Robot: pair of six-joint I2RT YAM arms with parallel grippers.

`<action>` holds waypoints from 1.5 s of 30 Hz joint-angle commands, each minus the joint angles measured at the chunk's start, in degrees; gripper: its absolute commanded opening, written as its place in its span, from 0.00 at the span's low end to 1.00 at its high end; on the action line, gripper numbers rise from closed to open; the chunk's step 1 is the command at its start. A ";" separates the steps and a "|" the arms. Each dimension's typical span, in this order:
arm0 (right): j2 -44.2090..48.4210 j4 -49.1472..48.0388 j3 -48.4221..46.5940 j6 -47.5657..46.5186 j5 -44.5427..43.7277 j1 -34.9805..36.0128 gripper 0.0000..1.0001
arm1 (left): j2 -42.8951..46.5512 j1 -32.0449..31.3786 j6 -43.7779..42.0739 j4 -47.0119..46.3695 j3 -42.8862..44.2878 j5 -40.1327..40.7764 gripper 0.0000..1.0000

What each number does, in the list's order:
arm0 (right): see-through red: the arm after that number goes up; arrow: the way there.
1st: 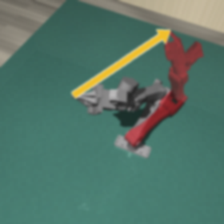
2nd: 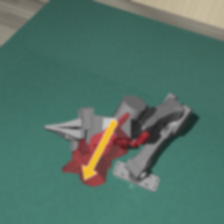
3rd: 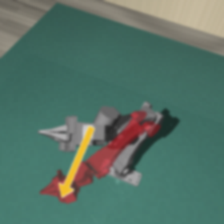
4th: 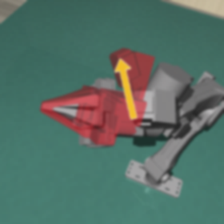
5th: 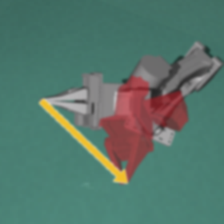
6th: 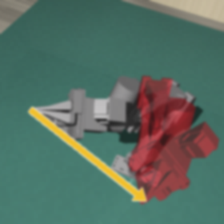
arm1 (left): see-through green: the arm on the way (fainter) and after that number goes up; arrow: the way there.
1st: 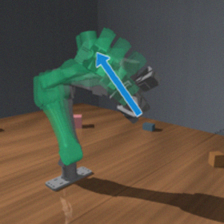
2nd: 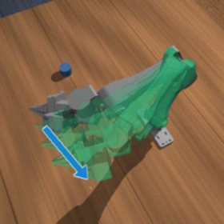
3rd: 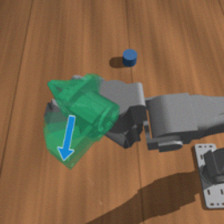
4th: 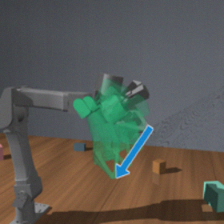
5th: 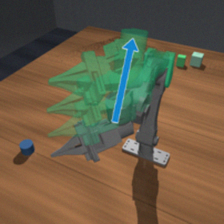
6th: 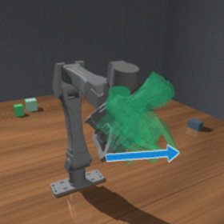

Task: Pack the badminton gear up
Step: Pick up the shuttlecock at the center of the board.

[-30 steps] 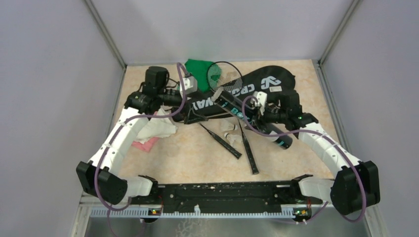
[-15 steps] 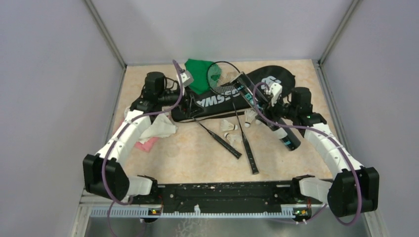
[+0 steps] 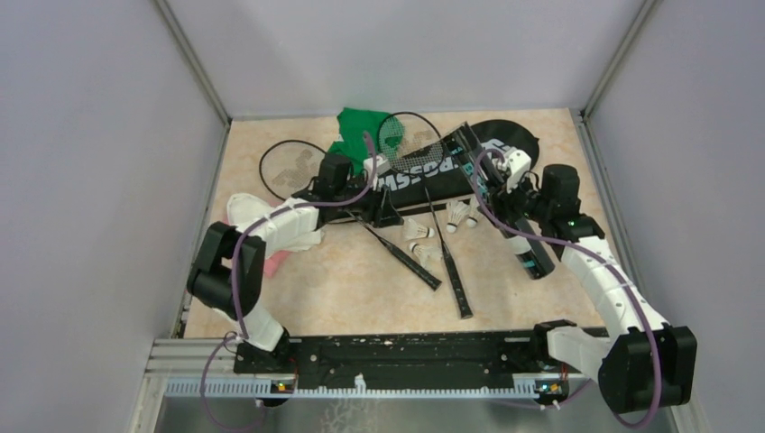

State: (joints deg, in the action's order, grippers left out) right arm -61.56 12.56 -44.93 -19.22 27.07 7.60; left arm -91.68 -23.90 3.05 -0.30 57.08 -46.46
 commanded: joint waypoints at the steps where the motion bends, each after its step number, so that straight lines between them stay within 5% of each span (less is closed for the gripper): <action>1: 2.30 -4.65 0.88 0.95 0.58 -1.19 0.33 | -4.65 -1.86 4.81 -7.10 0.37 2.40 0.56; 14: 2.49 -5.70 2.38 0.25 1.85 -1.79 0.32 | -14.74 -5.90 6.57 -6.55 3.11 0.48 0.49; 45: 3.31 -4.91 3.12 -2.23 6.57 -2.06 0.33 | -11.44 -4.52 -2.36 -1.86 8.33 -1.79 0.00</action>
State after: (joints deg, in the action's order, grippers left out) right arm -60.71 9.63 -41.65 -19.49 30.35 6.20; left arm -107.46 -29.69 5.32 -4.12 62.94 -45.34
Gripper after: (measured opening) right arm 0.655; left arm 0.029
